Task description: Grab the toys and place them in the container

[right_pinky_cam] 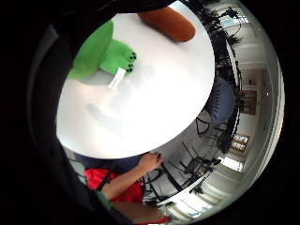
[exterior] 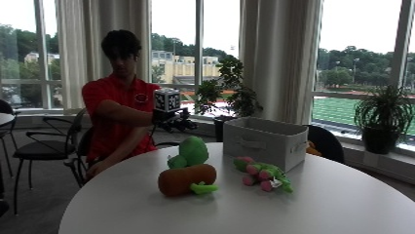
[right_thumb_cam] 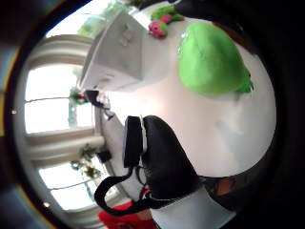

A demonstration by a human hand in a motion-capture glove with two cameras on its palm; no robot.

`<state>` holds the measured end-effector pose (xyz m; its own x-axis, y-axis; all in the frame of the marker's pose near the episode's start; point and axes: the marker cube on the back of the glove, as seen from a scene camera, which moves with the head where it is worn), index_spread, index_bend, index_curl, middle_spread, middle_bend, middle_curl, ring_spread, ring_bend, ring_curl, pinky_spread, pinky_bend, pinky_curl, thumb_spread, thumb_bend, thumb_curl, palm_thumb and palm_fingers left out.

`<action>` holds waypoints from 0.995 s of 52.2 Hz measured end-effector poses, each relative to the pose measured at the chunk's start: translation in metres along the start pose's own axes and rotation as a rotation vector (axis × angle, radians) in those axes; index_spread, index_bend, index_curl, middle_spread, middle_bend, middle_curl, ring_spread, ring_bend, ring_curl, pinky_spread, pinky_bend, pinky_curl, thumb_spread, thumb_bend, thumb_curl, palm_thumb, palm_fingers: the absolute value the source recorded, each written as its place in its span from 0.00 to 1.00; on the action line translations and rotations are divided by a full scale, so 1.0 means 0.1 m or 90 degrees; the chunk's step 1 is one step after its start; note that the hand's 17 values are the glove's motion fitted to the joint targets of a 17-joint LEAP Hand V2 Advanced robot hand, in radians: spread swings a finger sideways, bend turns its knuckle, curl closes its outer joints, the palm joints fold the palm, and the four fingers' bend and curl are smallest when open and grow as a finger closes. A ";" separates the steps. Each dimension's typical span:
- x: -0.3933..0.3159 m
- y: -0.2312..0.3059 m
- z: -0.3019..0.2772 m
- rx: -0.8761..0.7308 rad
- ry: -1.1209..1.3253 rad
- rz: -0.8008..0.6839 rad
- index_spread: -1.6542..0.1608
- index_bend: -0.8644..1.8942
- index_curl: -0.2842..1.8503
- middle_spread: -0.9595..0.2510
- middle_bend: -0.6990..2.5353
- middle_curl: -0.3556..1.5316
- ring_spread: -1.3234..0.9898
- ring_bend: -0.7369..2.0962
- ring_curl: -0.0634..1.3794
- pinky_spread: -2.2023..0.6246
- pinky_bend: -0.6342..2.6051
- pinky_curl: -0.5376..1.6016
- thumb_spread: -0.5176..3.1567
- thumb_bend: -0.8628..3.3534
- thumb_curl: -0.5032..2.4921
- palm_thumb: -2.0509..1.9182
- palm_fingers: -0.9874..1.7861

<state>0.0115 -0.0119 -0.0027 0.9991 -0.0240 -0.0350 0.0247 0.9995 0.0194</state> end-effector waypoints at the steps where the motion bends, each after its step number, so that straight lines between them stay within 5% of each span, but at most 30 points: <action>1: 0.00 0.00 0.00 -0.002 -0.003 0.000 0.82 0.38 0.15 0.73 0.26 0.20 0.55 0.31 0.05 0.78 0.33 0.29 0.26 0.19 0.17 0.50 0.37; 18: 0.14 0.03 -0.09 0.010 0.004 0.021 0.72 0.39 0.22 0.66 0.27 0.25 0.51 0.33 0.10 0.79 0.38 0.35 0.43 0.19 0.20 0.50 0.34; 52: 0.15 -0.70 0.05 -0.008 0.011 -0.022 0.70 0.36 0.25 0.67 0.26 0.30 0.52 0.32 0.17 0.81 0.47 0.42 0.43 0.19 0.24 0.51 0.32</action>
<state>0.0246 -0.0824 0.0000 0.9969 -0.0583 -0.0531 0.0586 0.9983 0.0048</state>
